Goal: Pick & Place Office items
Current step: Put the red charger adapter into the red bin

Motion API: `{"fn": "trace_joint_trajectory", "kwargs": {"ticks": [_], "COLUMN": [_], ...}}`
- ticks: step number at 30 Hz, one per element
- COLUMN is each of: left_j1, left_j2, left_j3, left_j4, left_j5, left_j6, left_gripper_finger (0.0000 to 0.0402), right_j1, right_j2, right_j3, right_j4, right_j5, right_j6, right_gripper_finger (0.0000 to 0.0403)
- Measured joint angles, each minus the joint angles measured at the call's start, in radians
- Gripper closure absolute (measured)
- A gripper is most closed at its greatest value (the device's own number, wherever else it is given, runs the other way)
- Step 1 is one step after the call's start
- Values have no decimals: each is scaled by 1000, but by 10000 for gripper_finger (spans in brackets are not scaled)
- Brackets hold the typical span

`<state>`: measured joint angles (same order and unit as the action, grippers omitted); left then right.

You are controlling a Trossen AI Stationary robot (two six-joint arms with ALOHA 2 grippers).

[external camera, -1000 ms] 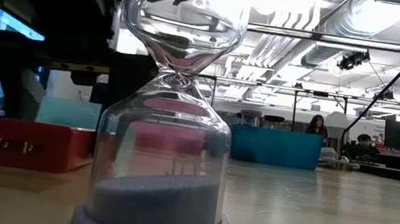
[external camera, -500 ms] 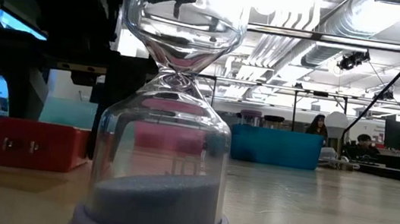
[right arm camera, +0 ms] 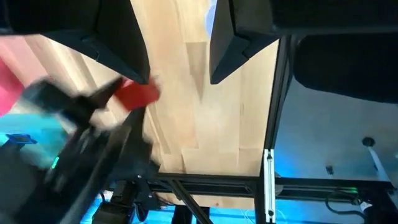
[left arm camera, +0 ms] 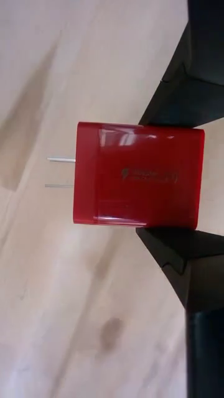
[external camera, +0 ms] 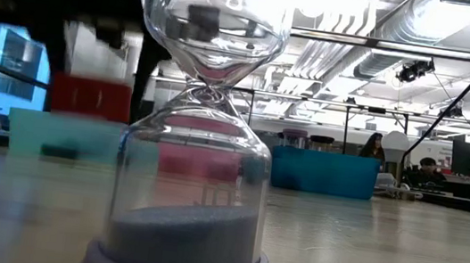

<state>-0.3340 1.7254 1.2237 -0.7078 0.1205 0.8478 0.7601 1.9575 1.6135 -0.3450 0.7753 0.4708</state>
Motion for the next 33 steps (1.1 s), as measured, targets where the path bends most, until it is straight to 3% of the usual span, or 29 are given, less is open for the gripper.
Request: {"fn": "trace_joint_trajectory", "kwargs": {"ticks": [9,15,17,20,24,27,29,33], "left_j1": [70,357,487,674,874,969,1010,1038], "left_j2": [-325,-464,-458,-418,-351,-290,-244,-146], "left_j3": [1,1,1,1,1,1,1,1], "left_j4": [-181,-150,-110,-28,120,203,246,296], "left_j5": [-48,-71,-54,52,166,182,249,325], "left_j6": [-52,-33,-33,-44,-202,-308,-330,-373], "left_gripper_finger": [191,191,191,191,190,190,190,190], "right_j1": [29,30,25,19,18,19,19,19], "right_j2": [0,8,13,23,30,30,30,30], "right_j3": [0,0,0,0,0,0,0,0], "right_j4": [71,115,111,132,132,132,132,123], "right_j5": [4,9,6,3,-8,-11,-12,-12], "right_j6": [0,17,20,32,41,42,41,38], "right_gripper_finger": [248,248,248,248,248,248,248,248]}}
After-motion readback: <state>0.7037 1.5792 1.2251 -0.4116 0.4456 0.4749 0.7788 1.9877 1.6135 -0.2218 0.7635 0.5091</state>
